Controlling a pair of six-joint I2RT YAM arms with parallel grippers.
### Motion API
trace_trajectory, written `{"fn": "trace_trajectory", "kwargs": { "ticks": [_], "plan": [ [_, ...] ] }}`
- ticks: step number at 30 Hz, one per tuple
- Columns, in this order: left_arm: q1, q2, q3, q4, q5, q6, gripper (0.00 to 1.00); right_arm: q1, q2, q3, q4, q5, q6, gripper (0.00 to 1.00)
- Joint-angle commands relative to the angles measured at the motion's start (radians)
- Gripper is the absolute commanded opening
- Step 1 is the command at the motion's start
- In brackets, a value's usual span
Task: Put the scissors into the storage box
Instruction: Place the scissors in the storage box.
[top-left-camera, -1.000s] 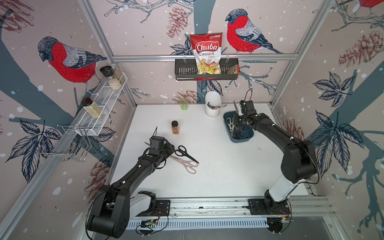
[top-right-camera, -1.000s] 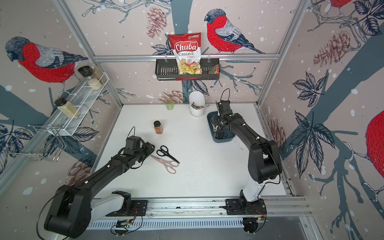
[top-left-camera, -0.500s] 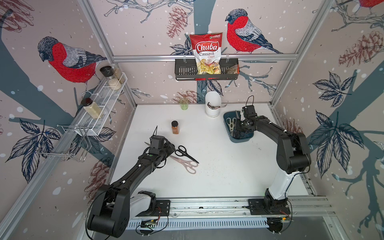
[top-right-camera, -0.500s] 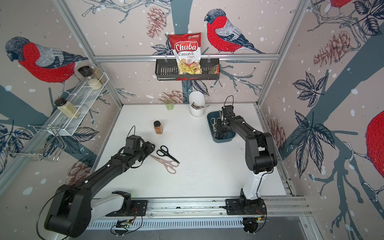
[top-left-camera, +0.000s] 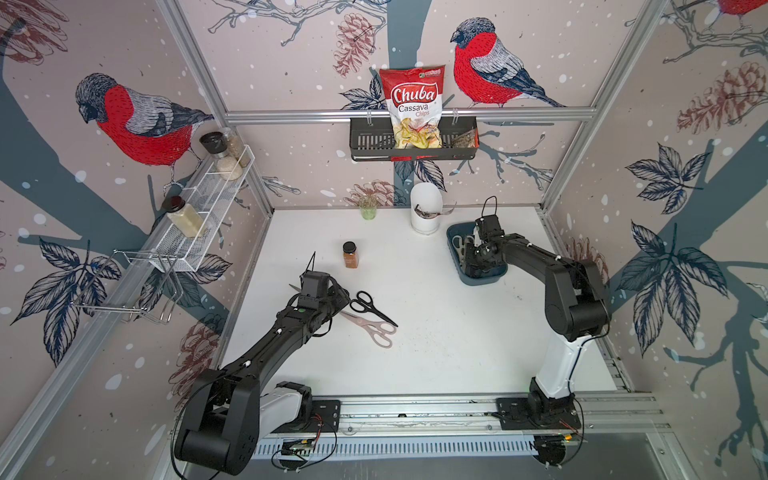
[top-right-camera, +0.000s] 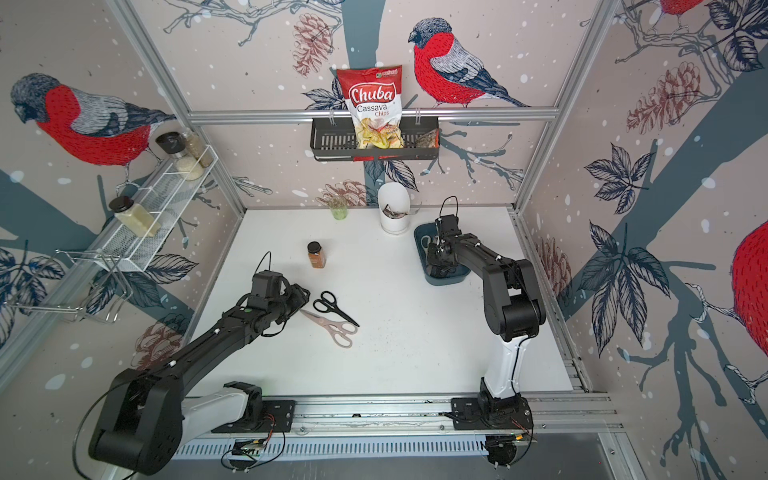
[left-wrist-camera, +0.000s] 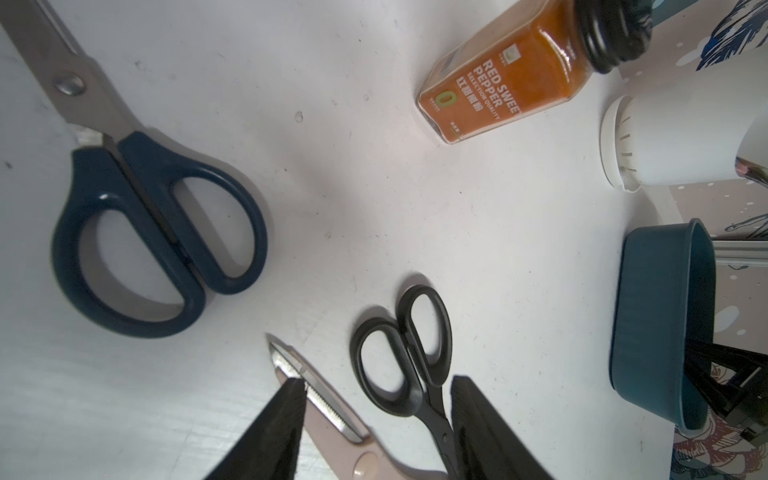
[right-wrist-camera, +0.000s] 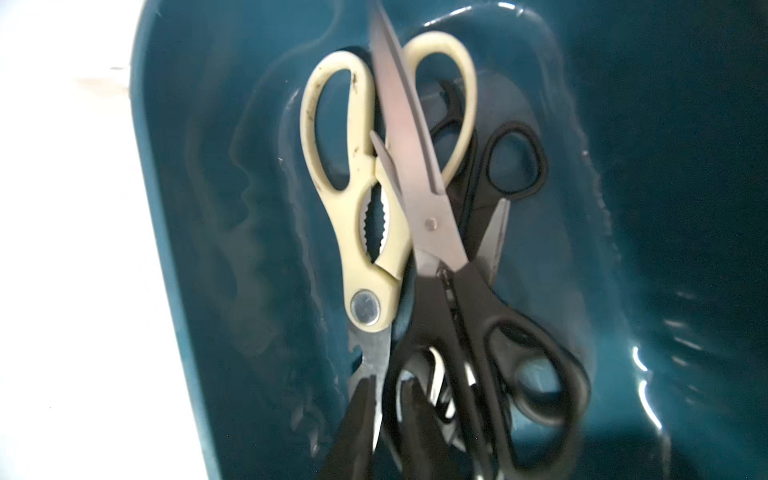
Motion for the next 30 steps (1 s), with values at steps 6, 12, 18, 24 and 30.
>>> {"fn": "trace_trajectory", "kwargs": {
  "ticks": [6,12,18,24,30],
  "plan": [
    [-0.002,0.043,0.051,-0.075,-0.04,0.1,0.58,0.038,-0.086,0.036,-0.051,0.131,-0.045,0.32],
    [-0.05,0.167,0.155,-0.175,-0.057,0.213,0.48,0.12,-0.153,0.076,-0.089,0.205,-0.056,0.32],
    [-0.108,0.33,0.273,-0.279,-0.059,0.26,0.39,0.196,-0.171,0.102,-0.124,0.23,-0.051,0.33],
    [-0.116,0.413,0.324,-0.353,-0.048,0.263,0.4,0.244,-0.179,0.084,-0.159,0.287,-0.058,0.33],
    [-0.116,0.475,0.37,-0.363,-0.027,0.269,0.39,0.251,-0.181,0.055,-0.162,0.3,-0.059,0.33]
  ]
}}
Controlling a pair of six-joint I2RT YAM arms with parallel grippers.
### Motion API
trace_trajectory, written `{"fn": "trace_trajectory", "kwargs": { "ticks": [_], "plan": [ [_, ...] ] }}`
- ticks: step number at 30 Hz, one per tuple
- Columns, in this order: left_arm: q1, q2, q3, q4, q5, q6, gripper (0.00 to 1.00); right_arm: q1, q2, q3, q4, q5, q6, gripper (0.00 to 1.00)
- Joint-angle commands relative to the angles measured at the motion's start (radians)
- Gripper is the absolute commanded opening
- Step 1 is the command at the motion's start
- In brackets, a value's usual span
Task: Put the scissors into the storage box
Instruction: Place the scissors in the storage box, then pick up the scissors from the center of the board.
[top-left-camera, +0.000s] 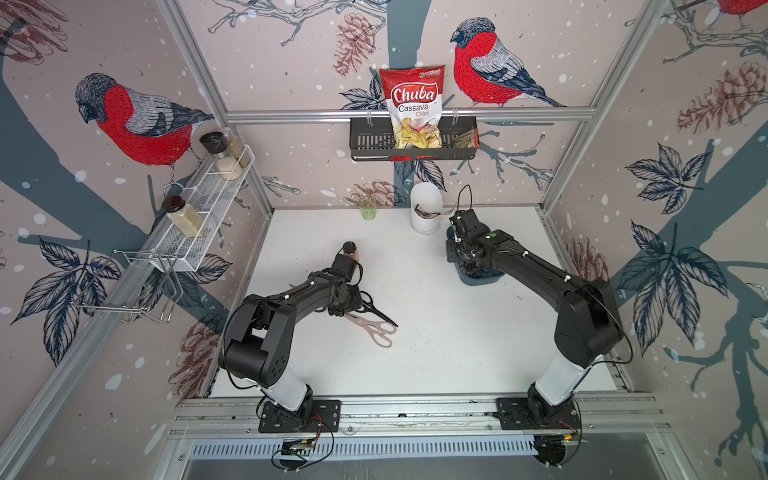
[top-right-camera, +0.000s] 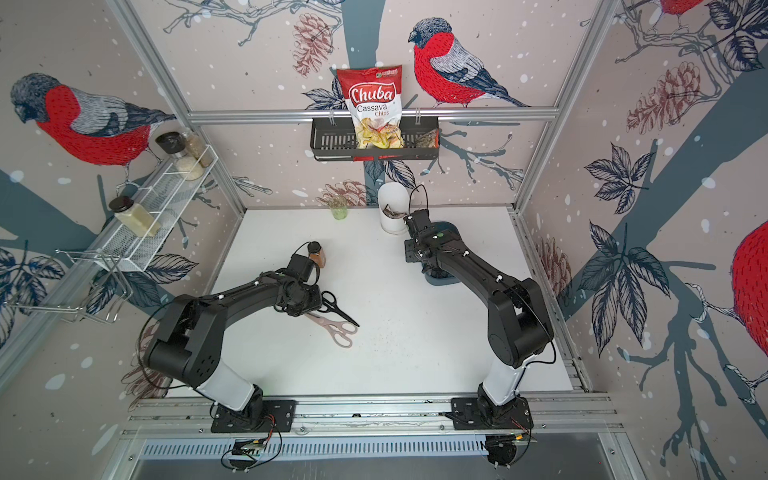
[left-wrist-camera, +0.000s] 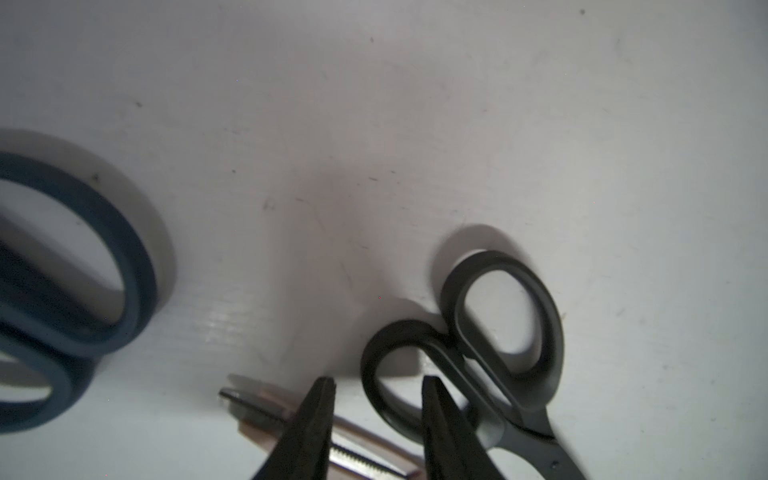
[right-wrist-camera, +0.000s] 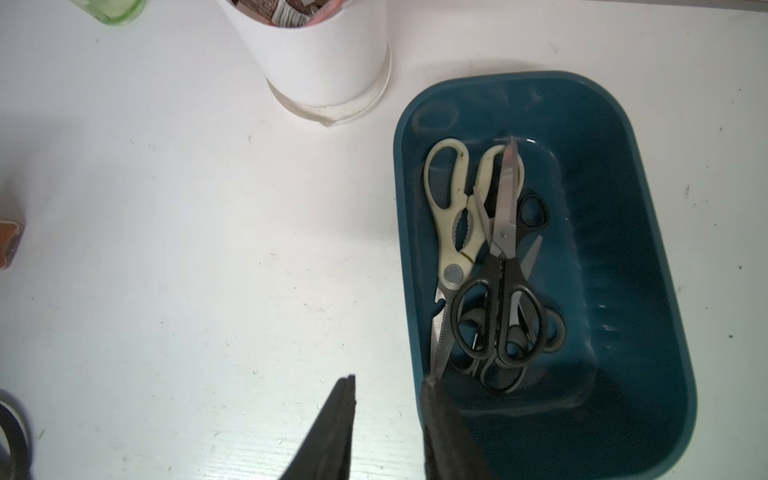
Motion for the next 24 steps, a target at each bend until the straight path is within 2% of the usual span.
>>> {"fn": "trace_trajectory", "kwargs": {
  "ticks": [1,10,16,24],
  "plan": [
    [-0.001,0.025,0.029,-0.04,0.013,0.013,0.39,0.002,-0.009,-0.01,-0.017,0.035,-0.01,0.33],
    [-0.001,0.059,0.073,-0.081,-0.006,0.026,0.34,0.0,-0.017,-0.024,-0.015,0.076,-0.038,0.33],
    [-0.015,0.09,0.108,-0.131,-0.023,0.053,0.21,-0.007,-0.018,-0.04,-0.003,0.087,-0.047,0.33],
    [-0.029,0.153,0.157,-0.184,-0.06,0.058,0.19,-0.014,-0.022,-0.063,0.012,0.096,-0.052,0.33]
  ]
}}
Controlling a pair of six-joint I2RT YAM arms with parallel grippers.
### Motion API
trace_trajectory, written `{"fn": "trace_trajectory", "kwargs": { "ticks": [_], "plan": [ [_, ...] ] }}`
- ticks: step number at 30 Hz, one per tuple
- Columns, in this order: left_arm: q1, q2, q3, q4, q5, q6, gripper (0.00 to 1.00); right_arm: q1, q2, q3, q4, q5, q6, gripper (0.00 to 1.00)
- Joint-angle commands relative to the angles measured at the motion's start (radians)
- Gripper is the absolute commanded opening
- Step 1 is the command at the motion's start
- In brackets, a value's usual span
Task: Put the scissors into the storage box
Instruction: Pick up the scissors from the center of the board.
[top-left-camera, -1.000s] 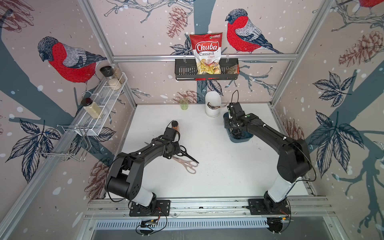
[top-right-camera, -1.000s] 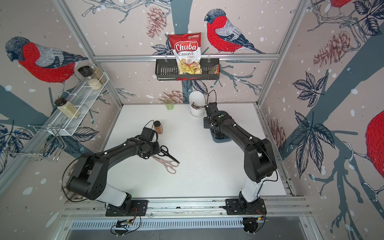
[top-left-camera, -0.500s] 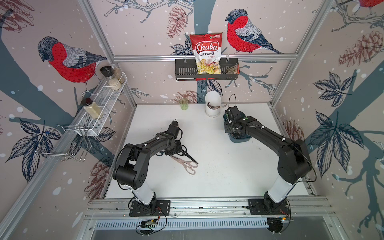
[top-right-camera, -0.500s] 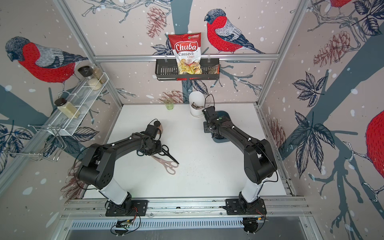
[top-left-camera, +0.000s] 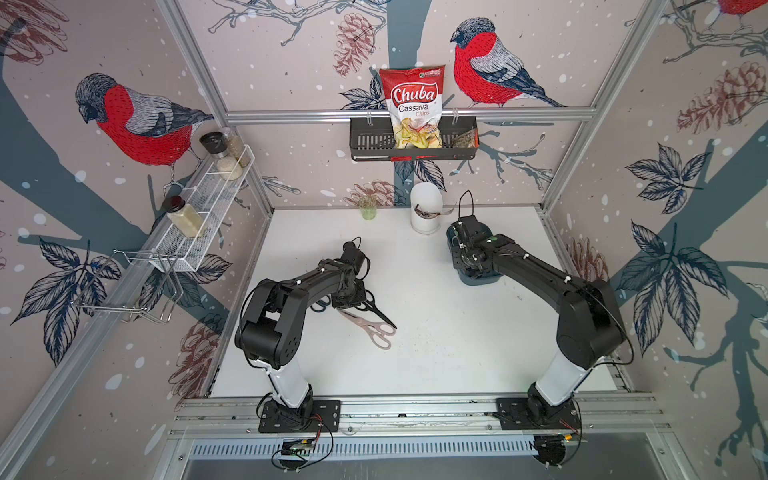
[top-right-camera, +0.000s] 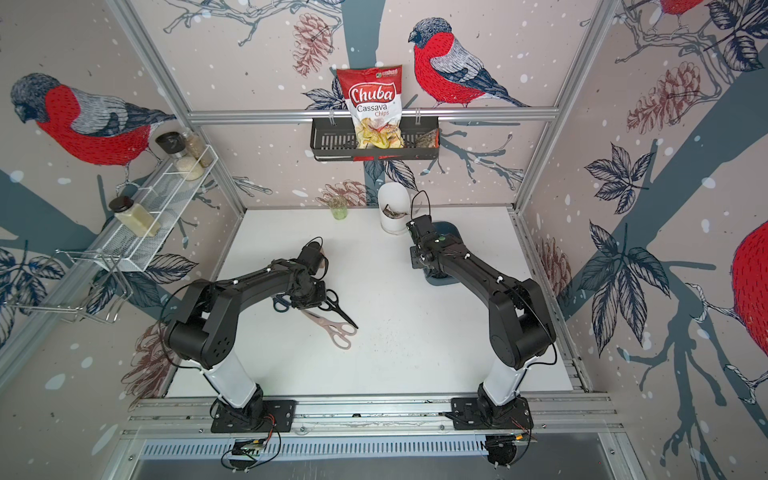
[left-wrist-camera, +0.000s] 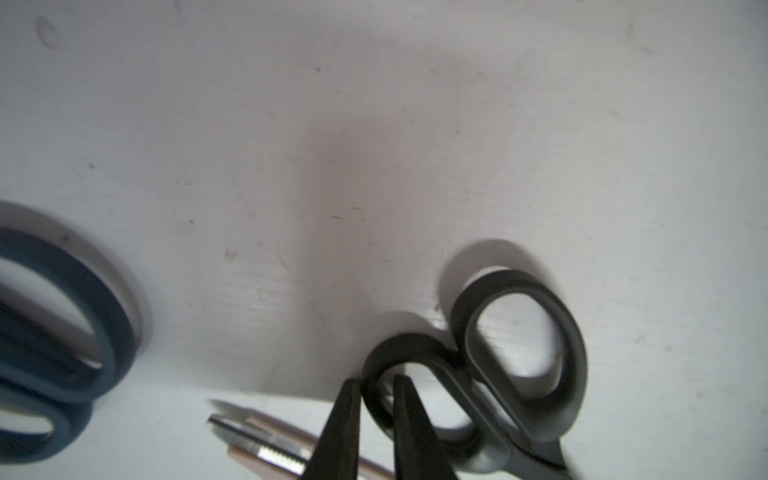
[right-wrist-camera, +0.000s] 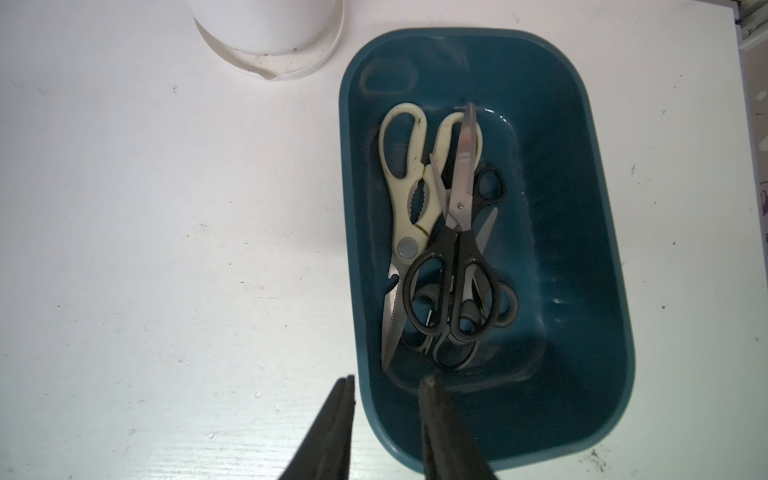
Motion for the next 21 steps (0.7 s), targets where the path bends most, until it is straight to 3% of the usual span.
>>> {"fn": "trace_trajectory", "kwargs": {
  "ticks": [1,8,21],
  "plan": [
    [-0.003,0.023,0.0,-0.044,-0.019,0.006,0.18,-0.003,-0.009,-0.007,0.025,0.025,-0.006,0.33],
    [-0.003,0.036,-0.001,-0.023,0.0,-0.004,0.0,-0.01,-0.015,-0.018,0.033,0.024,-0.015,0.33],
    [-0.003,-0.009,-0.014,0.09,0.093,-0.078,0.0,-0.01,-0.033,-0.03,0.037,-0.001,-0.018,0.33]
  ]
}}
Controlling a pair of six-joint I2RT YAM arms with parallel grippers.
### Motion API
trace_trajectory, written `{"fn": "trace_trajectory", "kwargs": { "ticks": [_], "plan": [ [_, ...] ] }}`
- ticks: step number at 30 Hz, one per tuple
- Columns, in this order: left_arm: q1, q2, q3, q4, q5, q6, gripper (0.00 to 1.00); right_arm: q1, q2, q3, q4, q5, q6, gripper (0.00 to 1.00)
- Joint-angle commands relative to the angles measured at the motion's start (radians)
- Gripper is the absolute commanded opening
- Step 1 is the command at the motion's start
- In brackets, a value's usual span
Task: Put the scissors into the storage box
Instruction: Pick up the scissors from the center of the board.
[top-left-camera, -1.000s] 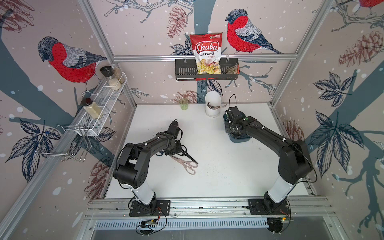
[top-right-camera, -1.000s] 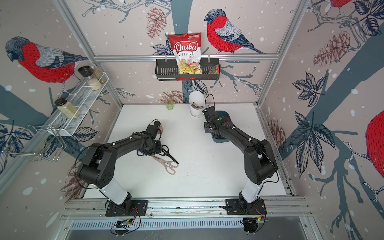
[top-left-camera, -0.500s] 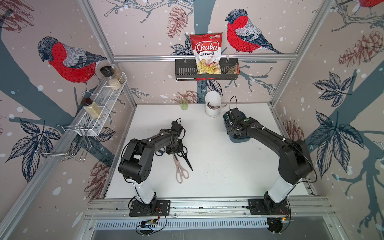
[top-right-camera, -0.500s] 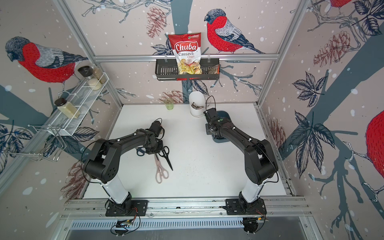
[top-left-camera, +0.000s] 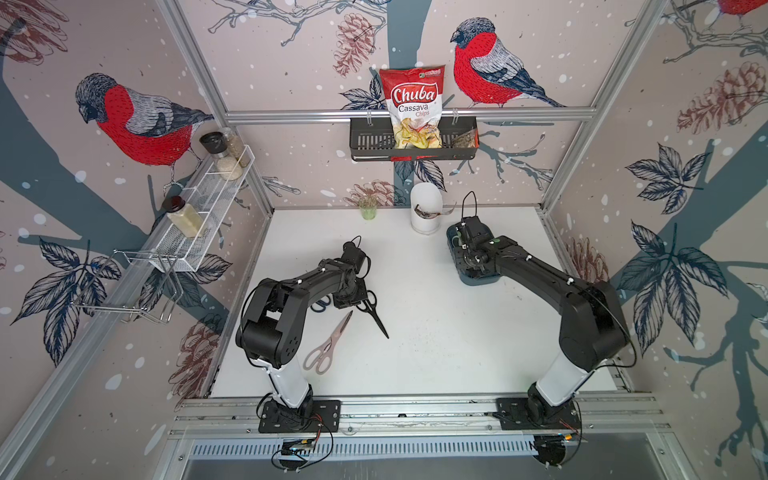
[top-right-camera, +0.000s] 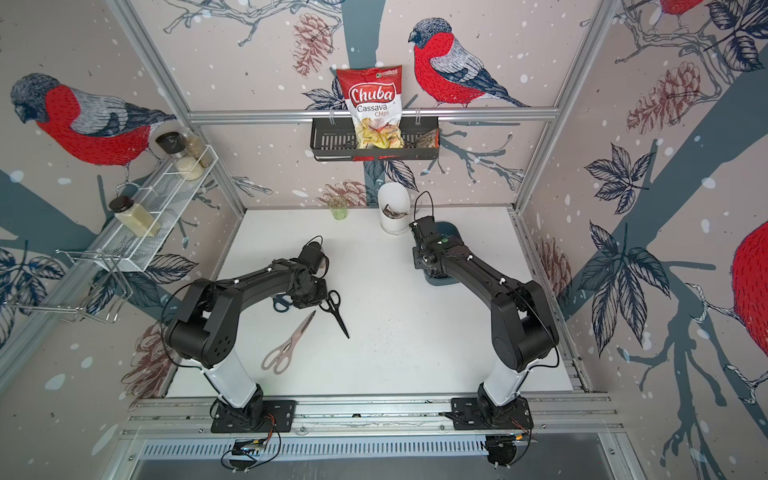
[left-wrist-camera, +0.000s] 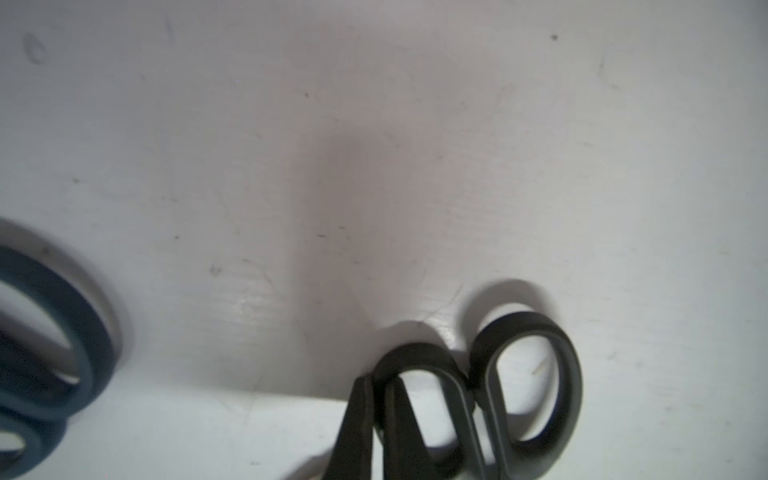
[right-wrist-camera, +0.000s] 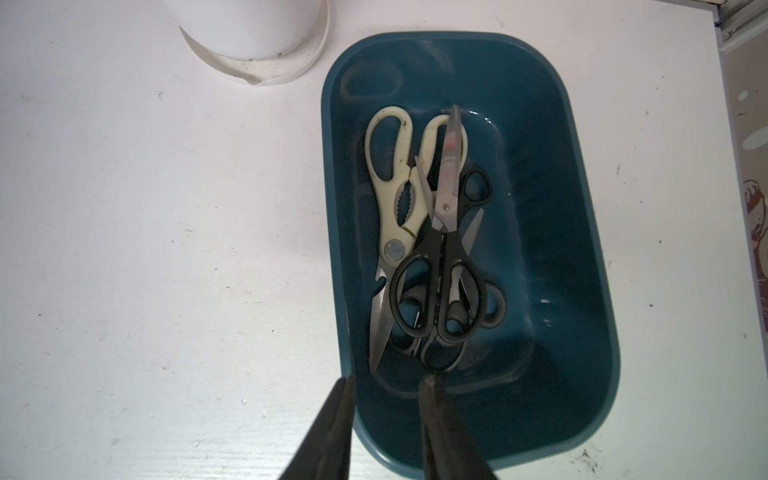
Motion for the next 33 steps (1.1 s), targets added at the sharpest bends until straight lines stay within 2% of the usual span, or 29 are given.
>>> {"fn": "trace_trajectory", "kwargs": {
  "ticks": [1,4,6,13,17,19,25,33],
  "plan": [
    [0.0,-0.011,-0.006,0.04,0.066,-0.034,0.0,0.002,-0.014,-0.004,0.012,-0.013,-0.009,0.33],
    [-0.001,-0.033,0.002,0.065,0.097,-0.046,0.0,0.001,-0.028,-0.017,0.033,-0.057,-0.009,0.33],
    [-0.001,-0.048,0.008,0.078,0.118,-0.051,0.0,-0.002,-0.049,-0.041,0.073,-0.143,-0.016,0.33],
    [-0.002,-0.134,-0.01,0.152,0.182,-0.066,0.0,-0.044,-0.103,-0.151,0.242,-0.639,-0.011,0.39],
    [-0.005,-0.166,-0.026,0.187,0.206,-0.071,0.0,-0.04,-0.099,-0.213,0.361,-0.921,0.01,0.47],
    [-0.01,-0.173,-0.026,0.202,0.212,-0.075,0.0,-0.023,-0.083,-0.232,0.415,-1.023,0.029,0.53],
    [-0.035,-0.183,-0.057,0.234,0.22,-0.091,0.0,0.082,-0.011,-0.226,0.484,-1.104,0.045,0.55],
    [-0.059,-0.212,-0.087,0.269,0.236,-0.112,0.0,0.13,0.073,-0.181,0.503,-1.073,0.077,0.56]
  ]
}}
